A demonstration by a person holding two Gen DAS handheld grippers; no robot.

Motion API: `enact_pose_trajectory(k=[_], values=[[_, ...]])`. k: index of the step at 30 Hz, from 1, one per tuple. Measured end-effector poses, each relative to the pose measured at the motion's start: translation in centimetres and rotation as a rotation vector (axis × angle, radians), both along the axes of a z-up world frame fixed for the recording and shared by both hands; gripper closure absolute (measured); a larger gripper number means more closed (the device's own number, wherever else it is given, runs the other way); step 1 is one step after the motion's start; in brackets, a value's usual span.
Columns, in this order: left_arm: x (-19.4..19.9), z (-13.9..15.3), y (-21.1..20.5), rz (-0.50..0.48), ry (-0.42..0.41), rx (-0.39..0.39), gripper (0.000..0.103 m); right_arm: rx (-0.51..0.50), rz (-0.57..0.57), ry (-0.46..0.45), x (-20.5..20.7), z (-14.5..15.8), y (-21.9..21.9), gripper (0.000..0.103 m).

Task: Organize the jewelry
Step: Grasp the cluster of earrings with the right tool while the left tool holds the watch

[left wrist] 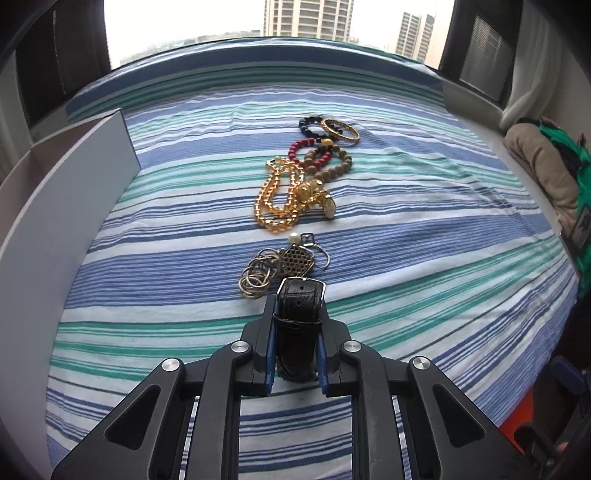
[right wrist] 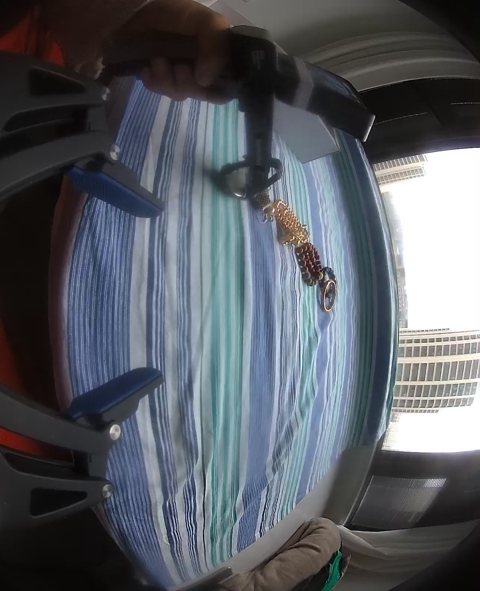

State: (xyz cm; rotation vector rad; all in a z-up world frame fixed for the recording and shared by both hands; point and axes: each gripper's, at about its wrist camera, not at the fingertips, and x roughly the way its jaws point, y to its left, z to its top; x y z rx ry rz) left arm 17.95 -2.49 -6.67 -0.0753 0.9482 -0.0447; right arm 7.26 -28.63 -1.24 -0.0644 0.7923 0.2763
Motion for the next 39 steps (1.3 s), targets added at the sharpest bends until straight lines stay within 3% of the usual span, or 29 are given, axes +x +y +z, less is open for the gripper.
enact_pose_trajectory(k=[10,16,17,18,20,24,26,27,29,34,35,36,39], values=[[-8.0,2.2,8.9,0.102,-0.037,0.006,0.087,0.055,0.071,0.065,1.7,-0.2,1.4,0.018],[-11.9,1.8,12.3,0.190,-0.031,-0.017,0.087,0.102,0.126,0.081,7.5,1.9,3.1,0.018],[-12.4,1.7,12.6,0.201,-0.032,-0.027,0.087,0.101,0.154,0.094,8.6,1.9,4.1,0.027],[-12.8,1.6,12.9,0.209,-0.033,-0.037,0.087,0.099,0.183,0.108,9.8,1.8,5.2,0.045],[-13.5,1.3,13.3,0.219,-0.033,-0.057,0.087,0.107,0.235,0.161,12.2,1.0,7.7,0.054],[-14.4,1.2,13.5,0.222,-0.035,-0.067,0.087,0.099,0.335,0.238,15.6,-1.7,13.3,0.054],[-14.7,1.3,13.6,0.221,-0.037,-0.068,0.087,0.050,0.322,0.210,16.5,-2.6,15.6,0.052],[-14.9,1.3,13.6,0.223,-0.038,-0.069,0.087,0.020,0.310,0.204,16.8,-3.1,16.6,0.045],[-15.2,1.3,13.7,0.223,-0.040,-0.076,0.087,-0.032,0.289,0.198,17.3,-4.2,18.3,0.039],[-15.1,1.0,13.6,0.216,-0.030,-0.084,0.087,-0.108,0.266,0.193,17.4,-5.6,19.8,0.039],[-15.0,0.9,13.6,0.214,-0.026,-0.085,0.087,-0.110,0.275,0.196,17.2,-5.5,19.9,0.046],[-14.9,0.9,13.5,0.210,-0.024,-0.086,0.087,-0.105,0.286,0.198,17.1,-5.3,20.0,0.061],[-14.8,1.2,13.3,0.199,-0.031,-0.085,0.087,-0.127,0.295,0.168,16.3,-4.5,19.6,0.080]])
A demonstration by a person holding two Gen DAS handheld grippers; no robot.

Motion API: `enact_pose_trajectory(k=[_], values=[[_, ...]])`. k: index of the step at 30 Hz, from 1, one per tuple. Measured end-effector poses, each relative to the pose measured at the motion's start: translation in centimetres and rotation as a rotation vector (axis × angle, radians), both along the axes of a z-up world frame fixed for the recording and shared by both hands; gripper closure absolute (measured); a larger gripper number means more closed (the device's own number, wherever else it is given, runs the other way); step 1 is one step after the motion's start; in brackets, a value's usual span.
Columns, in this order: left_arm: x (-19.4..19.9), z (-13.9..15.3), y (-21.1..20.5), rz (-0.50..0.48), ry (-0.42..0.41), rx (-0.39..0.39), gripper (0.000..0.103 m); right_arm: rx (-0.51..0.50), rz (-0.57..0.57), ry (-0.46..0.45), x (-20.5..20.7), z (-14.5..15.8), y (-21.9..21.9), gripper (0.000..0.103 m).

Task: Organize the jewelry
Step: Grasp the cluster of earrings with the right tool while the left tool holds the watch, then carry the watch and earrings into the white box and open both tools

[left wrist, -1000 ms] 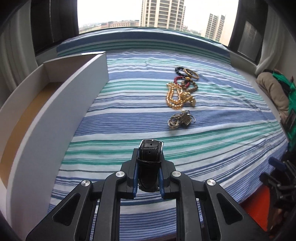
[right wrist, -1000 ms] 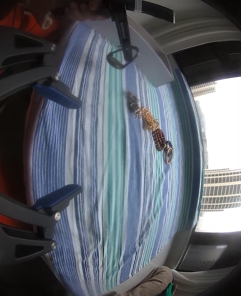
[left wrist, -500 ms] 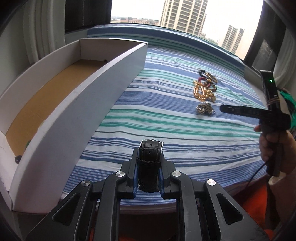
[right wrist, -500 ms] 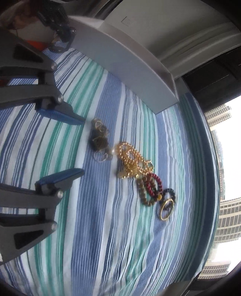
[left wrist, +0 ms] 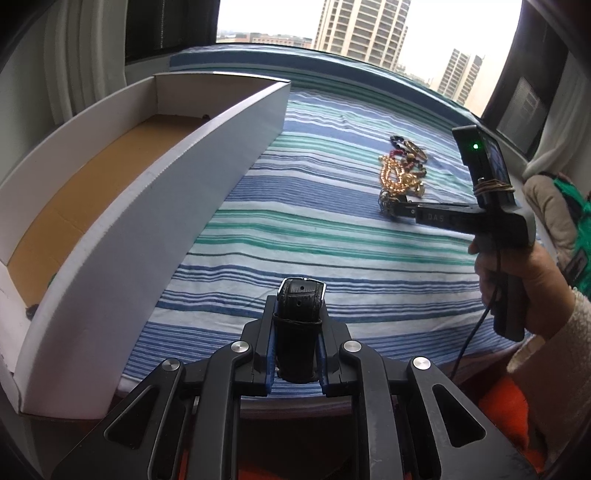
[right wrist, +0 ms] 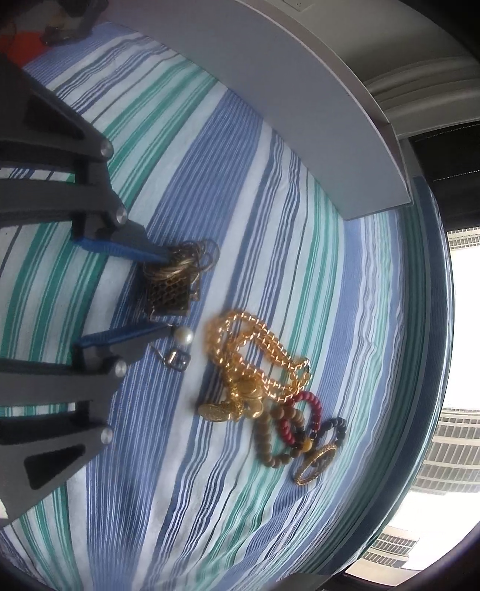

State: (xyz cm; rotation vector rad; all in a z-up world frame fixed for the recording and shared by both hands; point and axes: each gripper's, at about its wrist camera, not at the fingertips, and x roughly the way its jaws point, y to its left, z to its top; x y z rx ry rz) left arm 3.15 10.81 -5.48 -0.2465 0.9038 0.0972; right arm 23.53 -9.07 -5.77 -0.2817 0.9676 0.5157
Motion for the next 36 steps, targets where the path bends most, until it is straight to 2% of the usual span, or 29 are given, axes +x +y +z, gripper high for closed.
enact_pose_trajectory(k=[1,2,3,7,12,16,20,21,23,28,32,33,34,36], values=[[0.0,0.1,0.0,-0.002,-0.003,0.000,0.087,0.006,0.002,0.002,-0.2,0.3,-0.3,0.082],[0.0,0.3,-0.1,-0.003,-0.006,-0.002,0.087,0.018,-0.003,0.004,-0.4,0.7,-0.7,0.099],[-0.1,0.4,-0.1,-0.005,-0.010,-0.004,0.087,0.039,-0.003,0.007,-0.6,1.1,-1.2,0.102],[-0.1,0.7,-0.4,-0.016,-0.020,-0.003,0.087,0.079,0.006,0.009,-1.3,2.5,-2.8,0.103],[0.0,0.9,-0.1,-0.010,-0.016,-0.014,0.087,0.223,-0.022,0.062,-0.8,4.9,-5.8,0.103],[-0.3,0.8,0.3,0.002,-0.015,-0.022,0.087,0.285,-0.039,0.089,-0.1,6.5,-7.3,0.103],[-0.3,0.6,0.7,0.007,-0.009,-0.035,0.087,0.242,-0.038,0.121,0.3,5.5,-6.3,0.096],[-0.3,0.5,0.8,0.007,-0.009,-0.035,0.087,0.225,-0.023,0.131,0.3,4.9,-5.7,0.075],[-0.5,0.6,0.7,0.004,-0.010,-0.034,0.087,0.205,-0.008,0.123,0.1,3.5,-4.7,0.048],[-0.6,0.3,0.7,0.006,0.002,-0.034,0.087,0.055,0.097,0.022,0.6,0.4,-0.2,0.048],[-0.8,0.5,0.6,0.008,0.004,-0.036,0.087,-0.007,0.195,0.009,1.5,-1.5,2.8,0.048],[-1.0,0.7,0.7,0.009,0.002,-0.036,0.087,-0.022,0.210,-0.022,1.3,-1.4,3.1,0.062],[-1.1,0.8,0.8,0.010,0.000,-0.037,0.087,-0.039,0.223,-0.027,1.2,-1.3,3.2,0.071],[-1.3,1.2,0.9,0.009,-0.002,-0.043,0.087,0.002,0.214,-0.002,1.0,-0.5,2.7,0.074]])
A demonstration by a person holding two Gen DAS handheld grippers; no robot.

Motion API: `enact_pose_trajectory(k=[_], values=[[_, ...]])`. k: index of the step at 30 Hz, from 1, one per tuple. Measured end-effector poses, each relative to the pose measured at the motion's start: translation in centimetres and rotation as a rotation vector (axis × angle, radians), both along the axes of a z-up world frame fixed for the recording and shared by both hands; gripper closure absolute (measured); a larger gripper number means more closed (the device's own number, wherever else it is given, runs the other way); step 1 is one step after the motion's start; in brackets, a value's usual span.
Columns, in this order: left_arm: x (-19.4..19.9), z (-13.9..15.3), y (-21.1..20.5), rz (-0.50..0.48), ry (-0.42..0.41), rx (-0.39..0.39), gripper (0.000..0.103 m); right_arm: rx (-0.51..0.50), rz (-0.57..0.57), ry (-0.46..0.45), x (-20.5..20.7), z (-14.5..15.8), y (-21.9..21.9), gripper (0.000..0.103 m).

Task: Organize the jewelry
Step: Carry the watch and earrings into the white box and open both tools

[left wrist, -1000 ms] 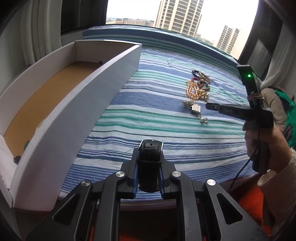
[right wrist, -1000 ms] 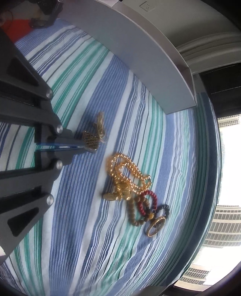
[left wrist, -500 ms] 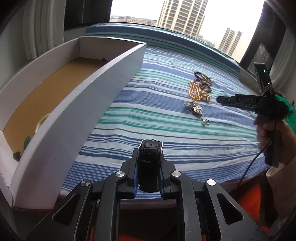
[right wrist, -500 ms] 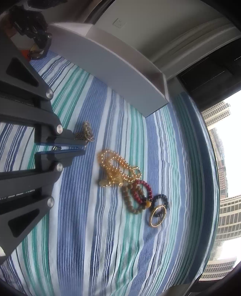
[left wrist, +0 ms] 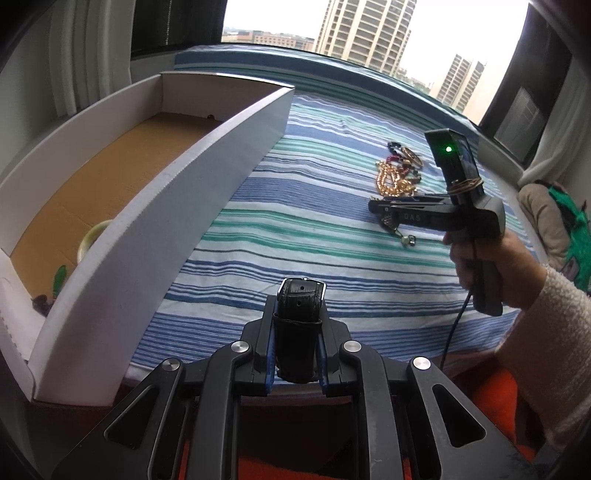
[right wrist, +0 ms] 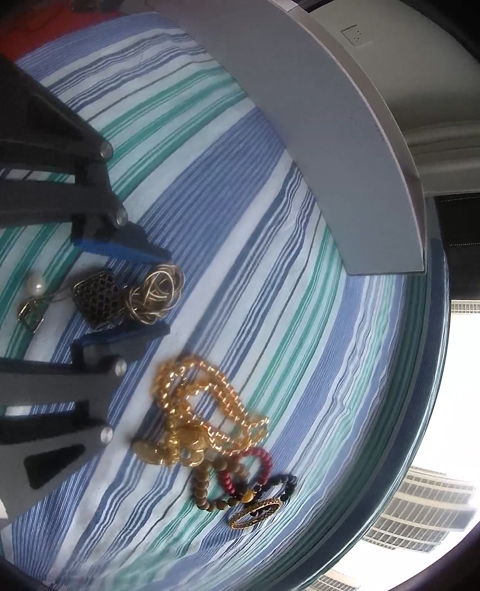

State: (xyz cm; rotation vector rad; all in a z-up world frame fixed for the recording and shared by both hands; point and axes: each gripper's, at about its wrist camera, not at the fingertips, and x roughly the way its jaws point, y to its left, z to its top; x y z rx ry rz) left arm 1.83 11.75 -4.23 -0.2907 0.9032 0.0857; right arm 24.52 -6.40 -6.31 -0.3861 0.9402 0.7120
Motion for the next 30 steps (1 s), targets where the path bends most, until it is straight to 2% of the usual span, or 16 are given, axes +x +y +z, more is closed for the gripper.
enact_pose_trajectory(k=[4,9,12,14,16,19,21,24,30], values=[[-0.1,1.6,0.6,-0.017,-0.015,-0.044,0.087,0.111,-0.011,0.042,-1.2,3.2,-1.7,0.077],[-0.7,5.8,2.3,-0.026,-0.078,-0.117,0.087,0.243,0.027,0.058,-2.8,9.0,-2.1,0.077],[-0.9,8.8,4.9,0.022,-0.115,-0.090,0.087,0.315,0.070,0.050,-3.5,12.9,-0.5,0.077],[-0.8,10.4,7.2,0.086,-0.135,-0.035,0.087,0.361,0.105,0.050,-3.6,15.4,1.4,0.077],[-0.5,11.2,9.9,0.170,-0.133,0.028,0.087,0.399,0.140,0.044,-3.5,17.4,3.7,0.077],[0.9,10.8,13.6,0.250,-0.110,0.052,0.087,0.434,0.188,0.022,-3.5,19.6,7.2,0.077],[2.3,9.8,15.2,0.276,-0.090,0.045,0.087,0.448,0.210,0.017,-3.3,20.2,9.5,0.077],[4.9,7.7,16.3,0.283,-0.056,0.046,0.087,0.443,0.229,0.040,-2.6,19.3,13.1,0.077],[9.2,2.5,16.8,0.291,0.062,0.034,0.086,0.335,0.244,0.103,-0.6,13.1,19.9,0.076]])
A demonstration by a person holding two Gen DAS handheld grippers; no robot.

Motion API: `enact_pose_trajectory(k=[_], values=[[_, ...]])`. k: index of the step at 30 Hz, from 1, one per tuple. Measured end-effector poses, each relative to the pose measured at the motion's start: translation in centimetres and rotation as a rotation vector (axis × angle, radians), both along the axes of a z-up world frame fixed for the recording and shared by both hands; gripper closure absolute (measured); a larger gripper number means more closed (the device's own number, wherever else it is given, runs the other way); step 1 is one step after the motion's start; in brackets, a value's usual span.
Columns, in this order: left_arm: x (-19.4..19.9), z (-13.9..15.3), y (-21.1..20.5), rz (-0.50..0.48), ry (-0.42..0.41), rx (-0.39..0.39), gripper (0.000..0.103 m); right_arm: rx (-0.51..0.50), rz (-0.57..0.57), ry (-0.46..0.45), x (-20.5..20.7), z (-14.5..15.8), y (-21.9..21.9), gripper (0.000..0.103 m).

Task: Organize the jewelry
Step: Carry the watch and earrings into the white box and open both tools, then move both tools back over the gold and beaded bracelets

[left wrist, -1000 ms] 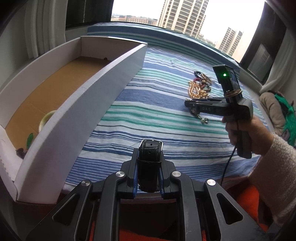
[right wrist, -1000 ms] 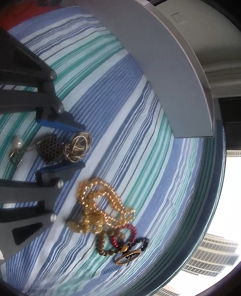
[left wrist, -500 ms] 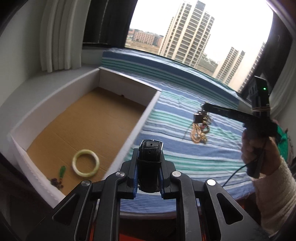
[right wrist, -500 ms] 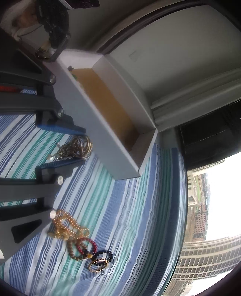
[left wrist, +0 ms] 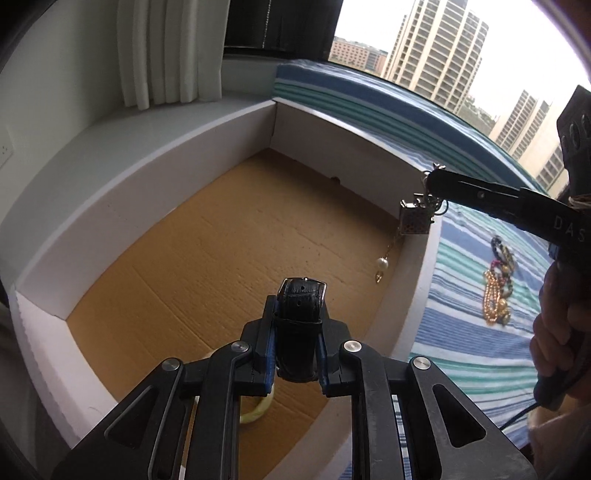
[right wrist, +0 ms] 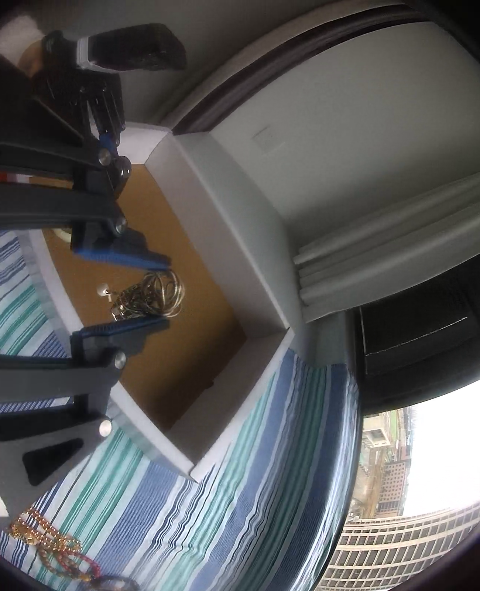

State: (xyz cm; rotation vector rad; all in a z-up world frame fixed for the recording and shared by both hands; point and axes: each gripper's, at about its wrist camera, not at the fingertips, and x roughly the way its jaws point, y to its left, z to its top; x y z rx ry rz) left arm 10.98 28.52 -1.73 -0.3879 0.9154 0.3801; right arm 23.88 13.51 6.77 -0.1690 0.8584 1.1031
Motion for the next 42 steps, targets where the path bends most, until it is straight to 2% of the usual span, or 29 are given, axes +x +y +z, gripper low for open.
enact_pose_trajectory(k=[1,2,3,4,5,6,7,8,11,15,19,23,26,29,35,38,42], values=[[0.4,-0.5,-0.3,0.006,0.024,0.011,0.085,-0.018,0.003,0.002,0.3,-1.1,0.7,0.074],[0.6,-1.1,-0.6,0.015,0.046,0.025,0.080,-0.035,-0.001,0.006,0.5,-2.0,1.2,0.073],[0.5,-1.3,-0.7,0.023,0.054,0.035,0.067,-0.041,-0.014,0.013,0.8,-2.7,1.4,0.072],[0.3,-1.3,-0.9,0.026,0.049,0.040,0.059,-0.033,-0.033,0.018,1.0,-3.1,1.1,0.072],[-0.1,-1.0,-1.1,0.028,0.036,0.044,0.042,-0.017,-0.050,0.025,1.2,-3.3,0.6,0.067],[-0.6,-0.7,-1.3,0.032,0.020,0.055,0.030,-0.001,-0.062,0.028,1.1,-3.2,0.0,0.059],[-0.9,-0.3,-1.6,0.038,0.005,0.073,0.027,0.008,-0.070,0.019,1.0,-2.9,-0.6,0.056],[-1.2,0.1,-1.9,0.046,-0.001,0.092,0.026,0.011,-0.076,0.000,0.8,-2.7,-1.2,0.051],[-2.2,1.4,-3.1,0.030,-0.039,0.104,0.025,0.027,-0.089,-0.067,-0.6,-1.0,-3.5,0.049],[-3.4,2.8,-7.1,-0.042,-0.108,0.131,0.014,0.003,-0.141,-0.191,-3.0,0.2,-7.6,0.025],[-4.2,2.9,-12.1,-0.155,-0.157,0.110,0.008,-0.068,-0.224,-0.290,-5.5,-0.8,-13.6,0.024],[-3.7,0.5,-16.7,-0.266,-0.168,0.057,0.006,-0.155,-0.345,-0.348,-7.1,-3.7,-20.6,0.024],[-2.2,-2.7,-19.8,-0.330,-0.124,0.051,0.006,-0.204,-0.456,-0.319,-7.3,-6.5,-26.0,0.024],[-0.7,-5.5,-21.8,-0.360,-0.081,0.088,0.006,-0.265,-0.593,-0.283,-6.5,-9.4,-30.9,0.024],[2.9,-7.9,-23.3,-0.394,-0.048,0.163,0.006,-0.346,-0.871,-0.175,-3.0,-13.0,-40.6,0.024],[4.7,-8.6,-23.5,-0.387,-0.036,0.194,0.006,-0.374,-0.956,-0.130,-1.3,-14.3,-43.6,0.024],[6.7,-9.6,-23.8,-0.398,-0.025,0.235,0.005,-0.327,-0.997,-0.112,-0.5,-14.7,-45.1,0.022]])
